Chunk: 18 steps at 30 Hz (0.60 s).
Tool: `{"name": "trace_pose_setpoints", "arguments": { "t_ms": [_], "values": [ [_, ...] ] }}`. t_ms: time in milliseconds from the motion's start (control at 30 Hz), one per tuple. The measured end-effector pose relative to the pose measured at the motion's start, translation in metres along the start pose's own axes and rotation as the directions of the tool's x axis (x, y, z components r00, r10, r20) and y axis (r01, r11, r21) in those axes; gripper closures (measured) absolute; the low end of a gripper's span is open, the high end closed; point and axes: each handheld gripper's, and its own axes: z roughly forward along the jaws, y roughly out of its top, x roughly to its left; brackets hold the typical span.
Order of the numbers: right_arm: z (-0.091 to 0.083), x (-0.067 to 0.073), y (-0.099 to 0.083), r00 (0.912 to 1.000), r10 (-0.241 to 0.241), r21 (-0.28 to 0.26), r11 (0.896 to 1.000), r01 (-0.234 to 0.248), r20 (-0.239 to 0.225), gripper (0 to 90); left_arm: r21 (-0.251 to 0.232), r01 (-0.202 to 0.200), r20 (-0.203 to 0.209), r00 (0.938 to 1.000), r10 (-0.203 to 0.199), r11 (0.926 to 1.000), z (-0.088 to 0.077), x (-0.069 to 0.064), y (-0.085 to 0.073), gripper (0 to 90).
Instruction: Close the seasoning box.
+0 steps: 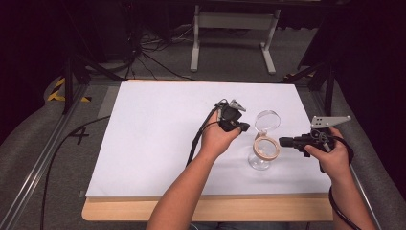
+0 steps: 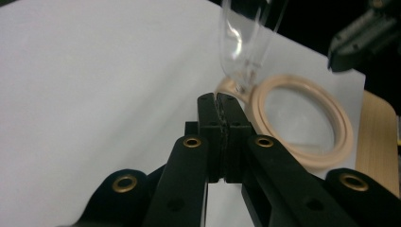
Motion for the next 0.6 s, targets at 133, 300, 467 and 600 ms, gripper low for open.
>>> {"name": "trace_pose_setpoints", "arguments": {
  "t_ms": [133, 300, 467, 600],
  "values": [
    [-0.001, 0.002, 0.001, 1.0, -0.002, -0.005, 1.0, 0.002, -0.002, 89.6, -0.018, -0.003, -0.004, 1.0, 0.003, 0.9998, 0.006, 0.004, 0.011, 89.6],
    [-0.001, 0.004, 0.003, 1.0, 0.004, -0.026, 1.0, -0.004, -0.005, 89.1, -0.031, -0.016, -0.007, 0.9999, 0.015, 0.9994, 0.012, 0.004, 0.02, 89.5],
    [0.001, 0.006, 0.004, 0.9998, 0.014, -0.035, 0.999, -0.014, -0.012, 88.6, -0.027, -0.022, -0.012, 0.9997, 0.022, 0.9994, 0.013, 0.002, 0.02, 89.5],
    [0.003, 0.008, 0.005, 0.9997, 0.02, -0.03, 0.999, -0.021, -0.01, 88.2, -0.021, -0.052, -0.017, 0.9985, 0.051, 0.9984, 0.011, -0.004, 0.019, 88.9]
  ]
}}
